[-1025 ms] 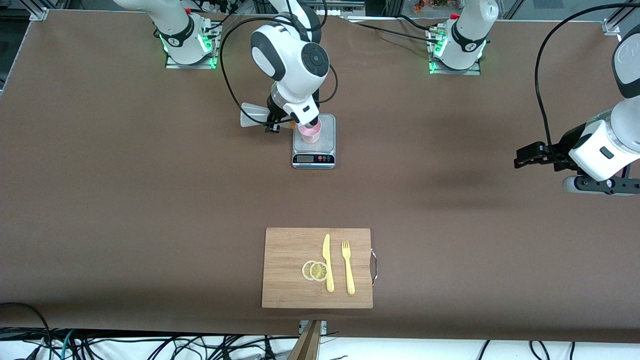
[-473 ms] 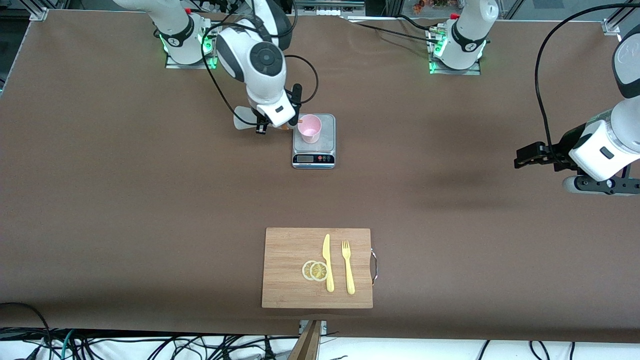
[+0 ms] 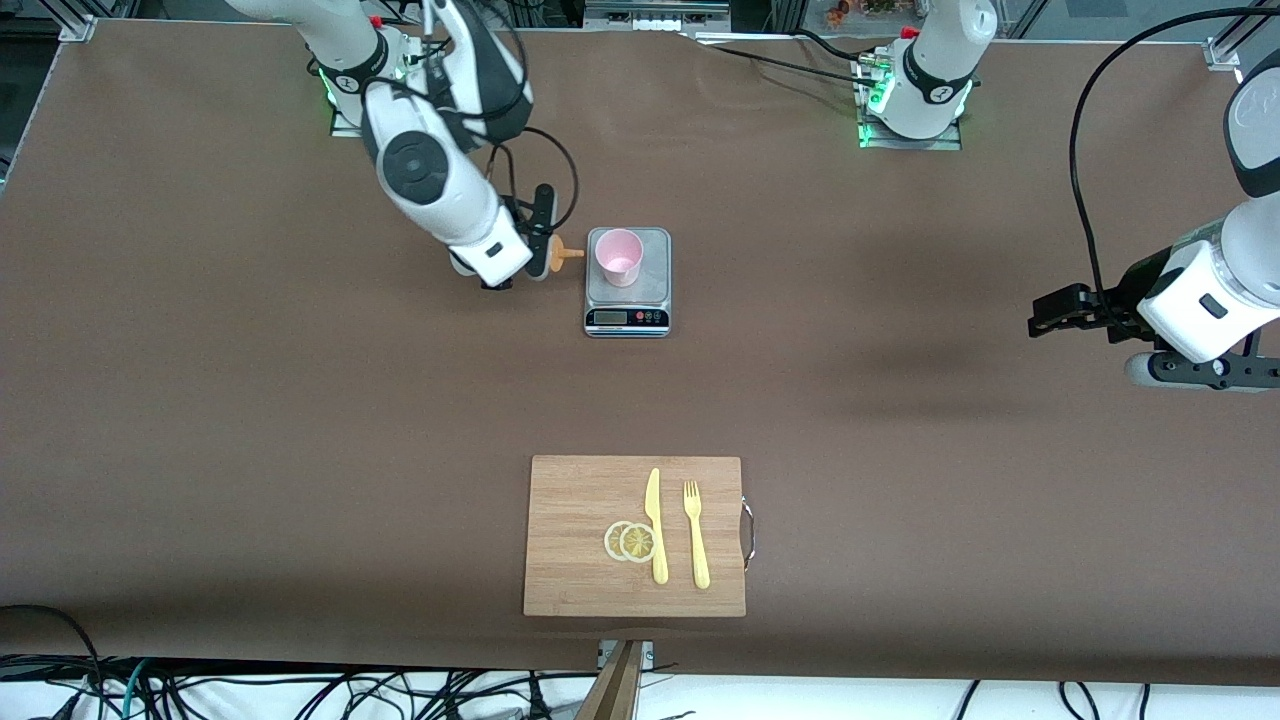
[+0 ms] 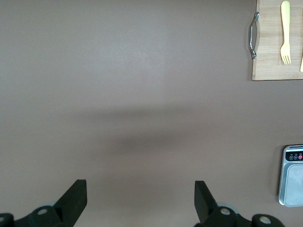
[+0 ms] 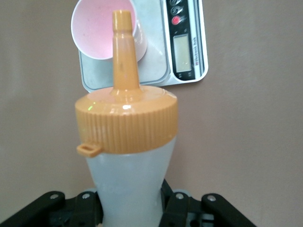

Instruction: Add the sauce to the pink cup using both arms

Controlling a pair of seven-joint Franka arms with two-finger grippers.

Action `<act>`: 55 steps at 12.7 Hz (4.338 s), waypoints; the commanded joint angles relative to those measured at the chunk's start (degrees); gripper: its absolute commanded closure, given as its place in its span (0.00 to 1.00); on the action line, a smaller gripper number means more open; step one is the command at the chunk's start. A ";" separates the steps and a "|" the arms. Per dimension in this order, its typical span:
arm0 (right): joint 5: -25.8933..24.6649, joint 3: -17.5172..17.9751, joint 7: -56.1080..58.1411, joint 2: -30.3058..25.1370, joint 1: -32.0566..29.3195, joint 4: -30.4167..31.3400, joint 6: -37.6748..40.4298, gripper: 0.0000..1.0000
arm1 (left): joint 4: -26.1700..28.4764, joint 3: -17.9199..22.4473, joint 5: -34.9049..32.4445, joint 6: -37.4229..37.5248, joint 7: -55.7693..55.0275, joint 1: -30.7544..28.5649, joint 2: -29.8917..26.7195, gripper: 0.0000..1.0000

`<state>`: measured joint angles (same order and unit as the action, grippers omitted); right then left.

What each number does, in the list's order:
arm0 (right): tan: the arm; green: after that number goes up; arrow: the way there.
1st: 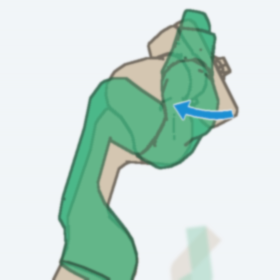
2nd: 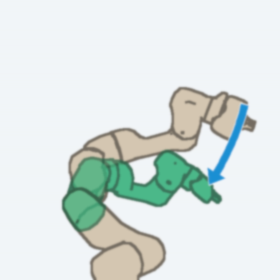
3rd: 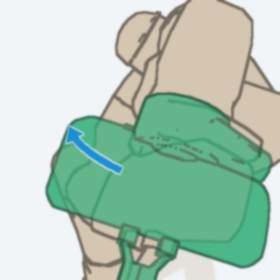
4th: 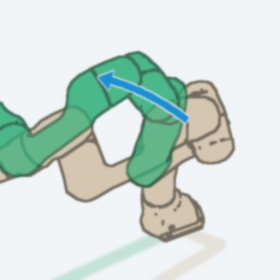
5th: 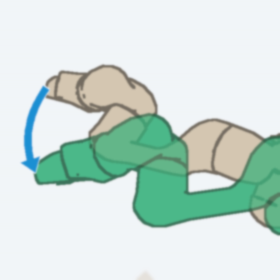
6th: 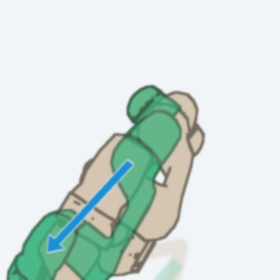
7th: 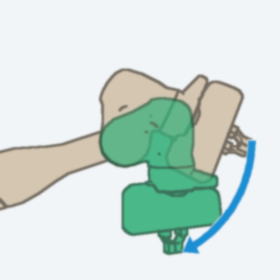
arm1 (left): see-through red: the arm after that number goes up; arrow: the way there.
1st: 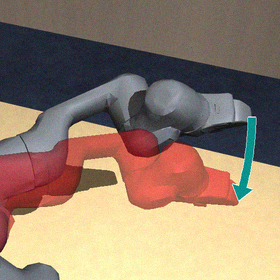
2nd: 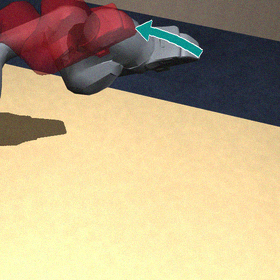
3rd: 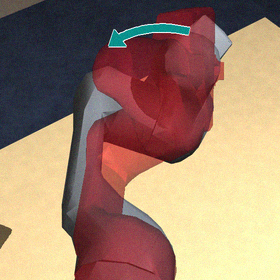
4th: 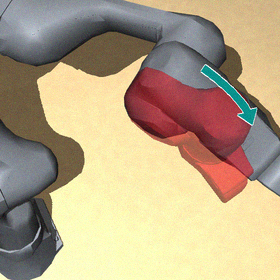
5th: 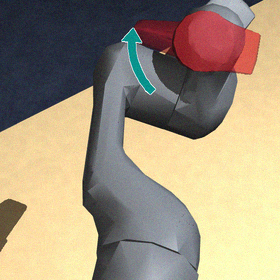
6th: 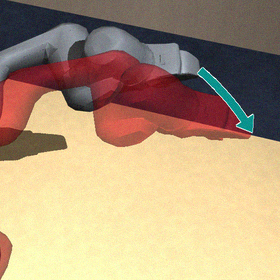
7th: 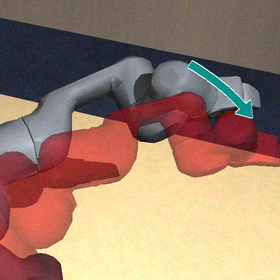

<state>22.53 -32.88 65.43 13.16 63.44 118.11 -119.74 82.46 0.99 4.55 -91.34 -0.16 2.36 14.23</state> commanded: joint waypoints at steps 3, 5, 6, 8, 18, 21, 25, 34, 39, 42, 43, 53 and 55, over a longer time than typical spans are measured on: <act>9.00 -0.35 15.13 -0.68 -6.73 1.33 1.09 0.83 | -2.04 0.15 0.02 1.34 0.87 0.10 0.89 0.00; 17.33 -0.35 23.56 0.89 -10.60 1.33 4.50 0.83 | -2.04 0.15 0.02 1.34 0.87 0.10 0.89 0.00; 21.11 -0.35 28.30 1.95 -12.70 1.33 6.26 0.83 | -2.04 0.15 0.02 1.34 0.87 0.10 0.89 0.00; 26.92 -0.35 36.05 3.97 -17.19 1.33 10.82 0.83 | -2.04 0.15 0.02 1.34 0.87 0.10 0.89 0.00; 38.20 -0.17 68.22 18.73 -35.83 -3.75 34.47 0.83 | -2.04 0.24 0.02 1.34 0.87 0.10 0.89 0.00; 38.29 0.18 75.79 24.26 -40.05 -8.41 41.41 0.83 | -2.04 0.15 0.02 1.34 0.87 0.10 0.89 0.00; 38.20 0.27 84.05 31.12 -44.89 -16.41 48.54 0.82 | -2.04 0.24 0.02 1.34 0.87 0.10 0.89 0.00; 41.46 11.61 87.68 41.07 -57.20 -28.90 50.66 0.55 | -2.04 0.15 0.02 1.34 0.87 0.10 0.89 0.00; 38.56 9.77 84.97 39.93 -57.64 -28.99 54.34 0.00 | -2.04 0.15 0.02 1.34 0.87 0.10 0.89 0.00; 36.72 4.77 79.52 38.26 -57.38 -32.05 56.46 0.00 | -2.04 0.15 0.02 1.34 0.87 0.10 0.89 0.00; 36.27 3.19 76.72 38.08 -57.46 -32.76 57.42 0.00 | -2.04 0.15 0.02 1.34 0.87 0.10 0.89 0.00; 35.13 -4.03 29.03 24.39 -54.13 -34.69 57.87 0.00 | -2.04 0.15 0.02 1.34 0.87 0.19 0.89 0.00; 33.55 -3.60 19.95 22.80 -52.81 -37.51 57.17 0.00 | -2.04 0.15 0.02 1.34 0.87 0.19 0.89 0.00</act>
<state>58.09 -36.27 92.71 37.75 8.90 82.39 -62.33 82.11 0.99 4.55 -91.31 -0.16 2.36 14.59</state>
